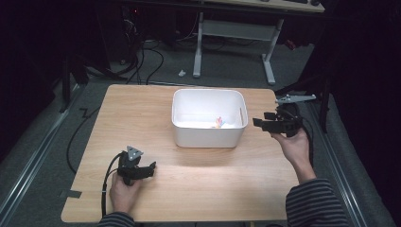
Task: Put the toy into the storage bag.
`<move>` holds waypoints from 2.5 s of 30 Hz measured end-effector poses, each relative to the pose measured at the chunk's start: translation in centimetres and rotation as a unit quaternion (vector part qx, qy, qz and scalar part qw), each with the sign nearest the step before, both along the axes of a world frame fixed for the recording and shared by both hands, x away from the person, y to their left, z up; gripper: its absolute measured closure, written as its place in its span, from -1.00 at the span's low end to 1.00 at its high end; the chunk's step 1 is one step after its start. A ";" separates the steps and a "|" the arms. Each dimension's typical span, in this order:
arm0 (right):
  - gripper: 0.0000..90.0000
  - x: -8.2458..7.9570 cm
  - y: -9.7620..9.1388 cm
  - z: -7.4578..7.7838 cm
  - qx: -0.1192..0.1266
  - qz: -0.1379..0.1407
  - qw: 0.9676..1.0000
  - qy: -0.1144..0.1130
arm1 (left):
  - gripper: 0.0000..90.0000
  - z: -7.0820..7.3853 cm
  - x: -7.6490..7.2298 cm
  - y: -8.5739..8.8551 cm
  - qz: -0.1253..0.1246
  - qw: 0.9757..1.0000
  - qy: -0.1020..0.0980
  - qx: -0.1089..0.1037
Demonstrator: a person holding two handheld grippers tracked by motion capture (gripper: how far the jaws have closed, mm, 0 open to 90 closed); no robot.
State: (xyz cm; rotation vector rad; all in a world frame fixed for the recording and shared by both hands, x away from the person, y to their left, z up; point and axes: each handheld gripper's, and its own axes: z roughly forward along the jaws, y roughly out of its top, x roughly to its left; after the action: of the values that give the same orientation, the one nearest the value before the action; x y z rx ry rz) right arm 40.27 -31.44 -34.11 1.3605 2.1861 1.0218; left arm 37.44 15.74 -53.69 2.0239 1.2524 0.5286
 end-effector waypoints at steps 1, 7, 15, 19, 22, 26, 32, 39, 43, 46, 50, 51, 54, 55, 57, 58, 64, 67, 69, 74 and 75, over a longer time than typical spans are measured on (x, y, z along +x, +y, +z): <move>-0.05 -0.5 -0.5 -0.1 0.001 -0.004 1.000 -0.001 | -0.59 0.0 0.0 0.0 0.000 1.000 0.000 0.000; -0.03 -1.5 -1.5 -0.5 0.002 -0.010 1.000 0.005 | -0.59 0.0 0.0 0.0 0.000 1.000 0.000 0.000; 0.01 -3.4 -2.4 -1.0 0.005 -0.012 1.000 0.001 | -0.59 0.0 0.0 0.0 0.000 1.000 0.000 0.000; 0.00 -4.1 -2.3 -0.7 0.005 -0.007 1.000 -0.004 | -0.59 0.0 0.0 0.0 0.000 1.000 0.000 0.000; 0.01 -5.0 -2.1 -0.4 0.004 0.001 1.000 -0.012 | -0.59 0.0 0.0 0.0 0.000 1.000 0.000 0.000; 0.01 -5.6 -1.8 -0.3 0.001 0.003 1.000 -0.014 | -0.59 0.0 0.0 0.0 0.000 1.000 0.000 0.000; 0.01 -7.0 -1.1 -0.7 -0.006 0.010 1.000 -0.016 | -0.59 0.0 0.0 0.0 0.000 1.000 0.000 0.000; 0.02 -7.9 -0.8 -2.6 -0.001 0.017 1.000 -0.013 | -0.59 0.0 0.0 0.0 0.000 1.000 0.000 0.000; 0.02 -7.8 -0.2 -3.8 -0.010 0.025 1.000 0.002 | -0.59 0.0 0.0 0.0 0.000 1.000 0.000 0.000; 0.02 -7.7 0.1 -4.4 -0.008 0.029 1.000 0.007 | -0.59 0.0 0.0 0.0 0.000 1.000 0.000 0.000; 0.02 -7.6 0.6 -5.1 -0.001 0.033 0.999 0.014 | -0.59 0.0 0.0 0.0 0.000 1.000 0.000 0.000; 0.02 -7.5 0.7 -5.3 -0.001 0.033 0.999 0.016 | -0.59 0.0 0.0 0.0 0.000 1.000 0.000 0.000; 0.02 -7.3 1.0 -5.9 0.003 0.035 0.999 0.022 | -0.59 0.0 0.0 0.0 0.000 1.000 0.000 0.000; 0.02 -7.3 1.1 -6.0 0.005 0.036 0.999 0.024 | -0.59 0.0 0.0 0.0 0.000 1.000 0.000 0.000; 0.02 -7.1 1.2 -6.5 0.007 0.039 0.999 0.027 | -0.59 0.0 0.0 0.0 0.000 1.000 0.000 0.000; 0.02 -7.1 1.3 -6.8 0.011 0.037 0.999 0.031 | -0.59 0.0 0.0 0.0 0.000 1.000 0.000 0.000; 0.03 -6.8 1.5 -7.9 0.018 0.034 0.999 0.034 | -0.59 0.0 0.0 0.0 0.000 1.000 0.000 0.000; 0.04 -6.6 1.5 -8.8 0.023 0.031 0.998 0.040 | -0.59 0.0 0.0 0.0 0.000 1.000 0.000 0.000; 0.04 -6.6 1.5 -9.0 0.023 0.032 0.998 0.041 | -0.59 0.0 0.0 0.0 0.000 1.000 0.000 0.000; 0.04 -6.3 1.5 -10.1 0.031 0.028 0.998 0.050 | -0.59 0.0 0.0 0.0 0.000 1.000 0.000 0.000; 0.04 -6.3 1.5 -10.3 0.032 0.027 0.998 0.049 | -0.59 0.0 0.0 0.0 0.000 1.000 0.000 0.000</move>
State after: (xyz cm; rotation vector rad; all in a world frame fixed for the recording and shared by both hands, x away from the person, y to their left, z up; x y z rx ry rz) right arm 34.01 -29.95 -44.45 1.4152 2.2913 1.0735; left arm 37.43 15.75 -53.68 2.0246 1.2525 0.5288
